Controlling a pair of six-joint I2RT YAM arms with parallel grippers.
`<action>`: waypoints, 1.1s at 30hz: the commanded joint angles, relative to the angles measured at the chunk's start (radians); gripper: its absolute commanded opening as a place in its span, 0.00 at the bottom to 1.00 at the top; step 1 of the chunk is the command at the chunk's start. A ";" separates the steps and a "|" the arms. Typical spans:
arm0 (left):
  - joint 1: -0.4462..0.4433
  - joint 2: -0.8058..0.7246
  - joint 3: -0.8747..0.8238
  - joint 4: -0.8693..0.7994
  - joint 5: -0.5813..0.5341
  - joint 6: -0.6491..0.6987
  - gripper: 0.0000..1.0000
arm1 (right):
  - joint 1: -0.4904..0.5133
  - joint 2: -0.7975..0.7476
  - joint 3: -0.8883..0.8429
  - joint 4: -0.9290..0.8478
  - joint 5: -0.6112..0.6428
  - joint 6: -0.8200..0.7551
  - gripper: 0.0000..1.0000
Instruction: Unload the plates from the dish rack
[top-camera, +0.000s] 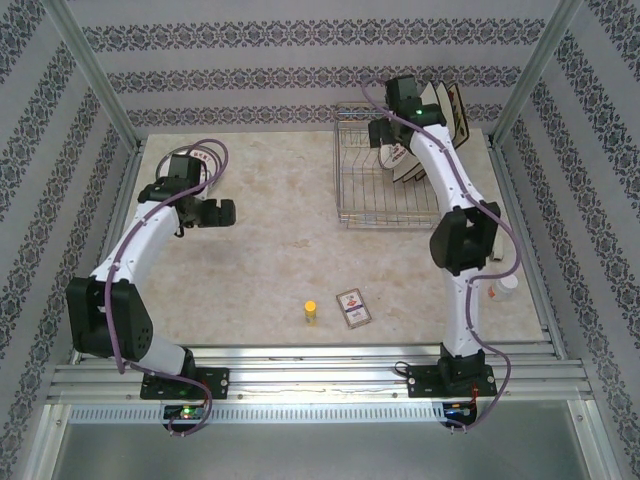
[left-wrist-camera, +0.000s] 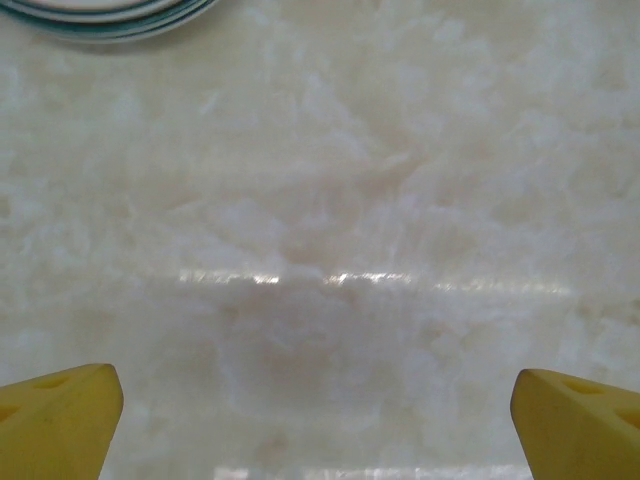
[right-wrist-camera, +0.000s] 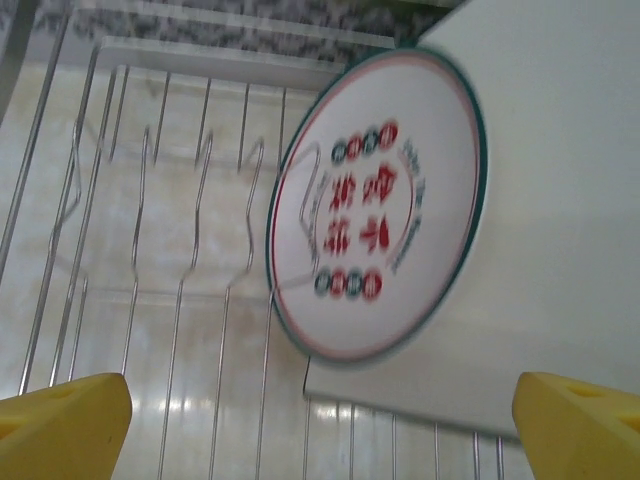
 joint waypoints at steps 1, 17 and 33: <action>-0.015 -0.050 -0.004 -0.061 -0.041 0.020 1.00 | -0.008 0.089 0.161 -0.054 0.081 -0.010 0.98; -0.015 0.001 0.039 -0.079 -0.035 0.043 1.00 | -0.050 0.241 0.255 -0.009 0.064 0.053 0.98; -0.015 0.001 0.035 -0.077 -0.057 0.050 1.00 | -0.046 0.316 0.311 0.054 0.006 0.092 0.45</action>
